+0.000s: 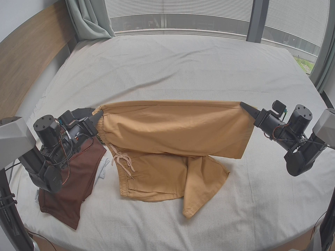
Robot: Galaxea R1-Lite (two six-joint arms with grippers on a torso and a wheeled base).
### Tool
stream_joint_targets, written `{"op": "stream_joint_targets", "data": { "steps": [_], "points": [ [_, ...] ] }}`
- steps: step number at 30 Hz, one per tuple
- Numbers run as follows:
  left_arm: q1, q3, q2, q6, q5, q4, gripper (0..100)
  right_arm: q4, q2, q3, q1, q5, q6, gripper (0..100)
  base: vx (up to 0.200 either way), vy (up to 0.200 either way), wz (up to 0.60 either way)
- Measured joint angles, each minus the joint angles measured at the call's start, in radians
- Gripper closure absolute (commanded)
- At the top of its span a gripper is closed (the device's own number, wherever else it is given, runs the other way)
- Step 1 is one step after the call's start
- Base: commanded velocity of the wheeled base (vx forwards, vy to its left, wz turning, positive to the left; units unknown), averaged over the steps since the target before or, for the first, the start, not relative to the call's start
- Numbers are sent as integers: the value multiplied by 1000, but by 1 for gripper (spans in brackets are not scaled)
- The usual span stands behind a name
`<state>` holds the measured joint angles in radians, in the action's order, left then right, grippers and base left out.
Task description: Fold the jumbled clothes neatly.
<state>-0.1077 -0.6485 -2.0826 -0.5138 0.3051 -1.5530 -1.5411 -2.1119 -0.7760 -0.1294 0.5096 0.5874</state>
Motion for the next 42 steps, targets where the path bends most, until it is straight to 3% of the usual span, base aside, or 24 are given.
{"op": "stream_joint_targets", "data": {
  "steps": [22,42],
  "points": [
    [-1,-146,-123,-51,-48,1,100,0,-141,-173,29,2,3,100,0,0,0],
    [0,-288,-224,-177,-79,1,100,1,-327,-462,32,-3,58,100,0,0,0]
  ]
}}
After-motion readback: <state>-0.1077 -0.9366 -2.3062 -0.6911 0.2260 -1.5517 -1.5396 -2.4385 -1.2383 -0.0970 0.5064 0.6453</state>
